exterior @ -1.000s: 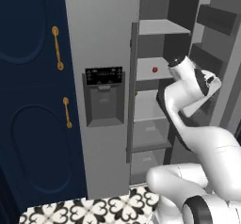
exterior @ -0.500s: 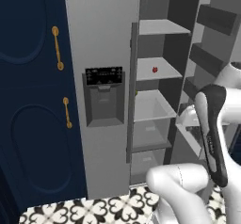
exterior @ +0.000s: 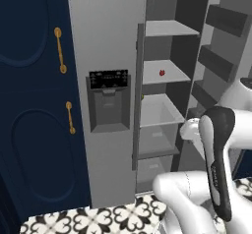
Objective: Take the strawberry from the fridge and place it on top of the pancake, located on the dining counter.
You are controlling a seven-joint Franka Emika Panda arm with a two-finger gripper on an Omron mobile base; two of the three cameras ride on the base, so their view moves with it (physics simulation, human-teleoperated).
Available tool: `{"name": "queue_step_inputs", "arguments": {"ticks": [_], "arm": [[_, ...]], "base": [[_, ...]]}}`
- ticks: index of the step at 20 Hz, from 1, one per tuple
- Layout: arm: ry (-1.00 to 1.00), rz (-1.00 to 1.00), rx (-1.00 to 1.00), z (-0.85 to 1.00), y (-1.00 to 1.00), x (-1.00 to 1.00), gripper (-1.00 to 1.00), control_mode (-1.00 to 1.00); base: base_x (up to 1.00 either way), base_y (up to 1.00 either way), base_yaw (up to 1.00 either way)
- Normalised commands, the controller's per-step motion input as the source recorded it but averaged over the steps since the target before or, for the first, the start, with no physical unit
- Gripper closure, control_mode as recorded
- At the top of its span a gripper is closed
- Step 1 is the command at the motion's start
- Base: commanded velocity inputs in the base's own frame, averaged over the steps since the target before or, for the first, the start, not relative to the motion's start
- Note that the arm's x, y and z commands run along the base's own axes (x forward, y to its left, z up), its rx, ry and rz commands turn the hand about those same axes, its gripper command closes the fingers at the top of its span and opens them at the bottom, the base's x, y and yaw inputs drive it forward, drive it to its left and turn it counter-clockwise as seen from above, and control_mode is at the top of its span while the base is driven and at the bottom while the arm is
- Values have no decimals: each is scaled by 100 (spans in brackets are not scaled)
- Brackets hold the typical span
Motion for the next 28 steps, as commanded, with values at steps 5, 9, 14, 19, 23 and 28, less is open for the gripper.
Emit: {"name": "queue_step_inputs", "arguments": {"ticks": [5, 9, 14, 19, 23, 28], "arm": [[1, -11, -16, -6, 6, -11, -100, -100], [0, -3, 0, -5, 0, -1, -100, -100], [0, 0, 0, 0, 0, 0, -100, -100], [-1, -10, 0, 0, -1, -2, -100, 100], [0, 0, 0, 0, 0, 0, -100, 100], [0, 0, 0, 0, 0, 0, -100, 100]], "base": [[0, 0, 0], [0, 0, 0], [0, 0, 0], [-7, -5, -37], [-15, -3, -66], [10, 36, -21]]}}
